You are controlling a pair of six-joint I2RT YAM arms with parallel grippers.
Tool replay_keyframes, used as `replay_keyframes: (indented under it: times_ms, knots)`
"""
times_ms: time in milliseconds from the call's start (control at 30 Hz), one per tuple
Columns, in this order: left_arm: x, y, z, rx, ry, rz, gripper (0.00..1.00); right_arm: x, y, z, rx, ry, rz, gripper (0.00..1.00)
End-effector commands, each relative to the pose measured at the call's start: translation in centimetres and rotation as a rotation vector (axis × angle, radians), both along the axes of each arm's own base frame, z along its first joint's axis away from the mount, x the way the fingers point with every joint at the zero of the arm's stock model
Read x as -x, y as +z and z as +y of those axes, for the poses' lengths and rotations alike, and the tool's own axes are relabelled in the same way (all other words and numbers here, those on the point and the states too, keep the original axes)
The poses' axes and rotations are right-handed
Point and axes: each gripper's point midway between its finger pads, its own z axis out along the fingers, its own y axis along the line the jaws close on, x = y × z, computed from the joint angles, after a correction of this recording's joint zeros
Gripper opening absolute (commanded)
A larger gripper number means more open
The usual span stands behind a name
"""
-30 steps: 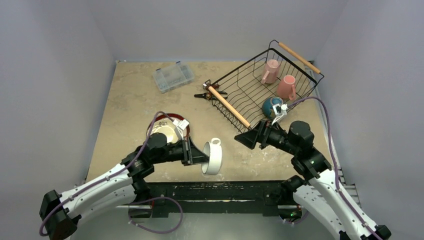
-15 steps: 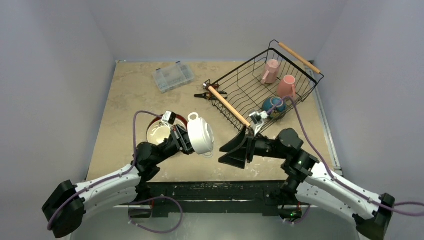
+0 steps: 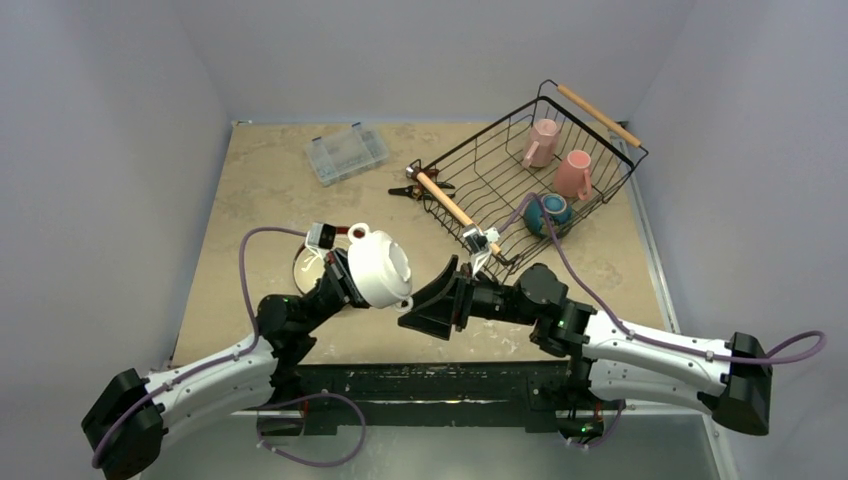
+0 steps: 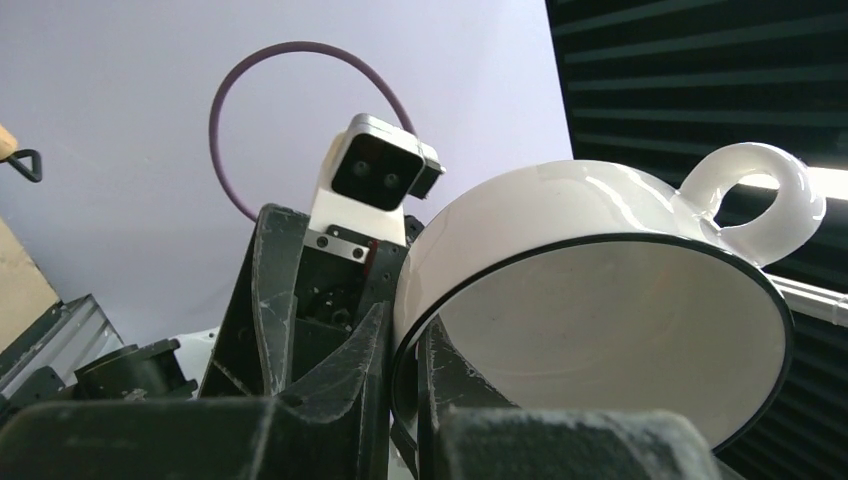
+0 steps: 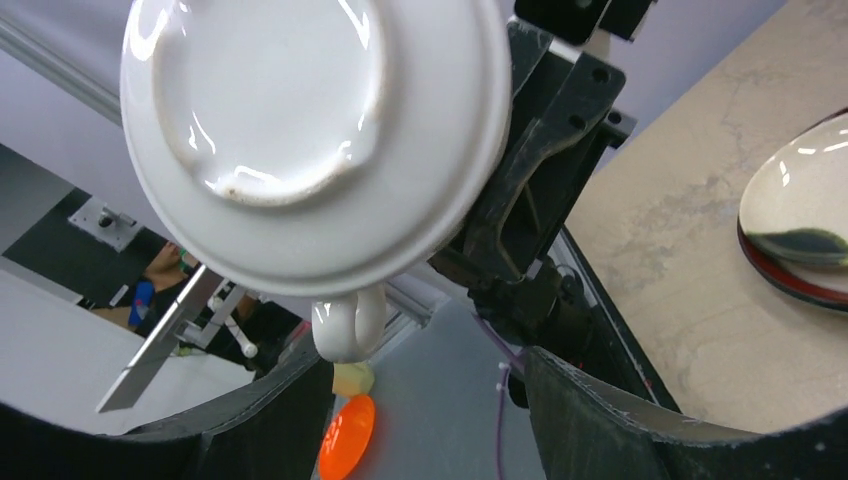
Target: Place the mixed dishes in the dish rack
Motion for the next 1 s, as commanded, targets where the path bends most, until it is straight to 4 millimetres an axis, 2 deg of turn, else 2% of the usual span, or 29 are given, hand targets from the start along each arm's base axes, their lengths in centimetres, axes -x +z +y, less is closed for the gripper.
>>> replay_keyframes:
  times_ms: [0,167,300,500,633,667,733,833,867,967]
  knots:
    - [1.6,4.3,2.1,0.121,0.026,-0.137,0.00,-0.9,6.8,-0.2,-0.212,-0.063,-0.042,0.69]
    - [1.6,4.1,2.0,0.112,0.027,-0.137,0.00,-0.4,8.2,0.9,-0.225,-0.024,-0.056,0.62]
    - [1.7,4.1,1.9,0.105,0.027,-0.147,0.00,-0.3,8.6,1.5,-0.243,-0.012,-0.043,0.42]
    - [1.6,3.3,1.9,0.057,0.045,-0.144,0.00,-0.4,8.4,2.5,-0.203,-0.015,-0.043,0.42]
    - [1.8,3.0,1.9,0.038,0.047,-0.148,0.00,-1.0,8.3,2.4,-0.201,-0.049,-0.039,0.35]
    - [1.9,3.0,1.9,0.035,0.047,-0.146,0.00,-1.1,8.4,2.3,-0.204,-0.058,-0.041,0.28]
    - [1.9,2.9,1.9,0.031,0.045,-0.145,0.00,-1.5,8.5,2.3,-0.201,-0.078,-0.040,0.00]
    - [1.9,2.7,1.8,0.026,0.039,-0.137,0.00,-1.7,9.0,1.8,-0.232,-0.102,-0.037,0.00]
    - [1.9,2.6,1.8,0.026,0.038,-0.135,0.02,-1.9,9.3,1.5,-0.247,-0.115,-0.032,0.00]
    - [2.0,2.2,1.9,0.025,0.035,-0.131,0.28,-2.2,10.0,0.6,-0.276,-0.153,-0.016,0.00]
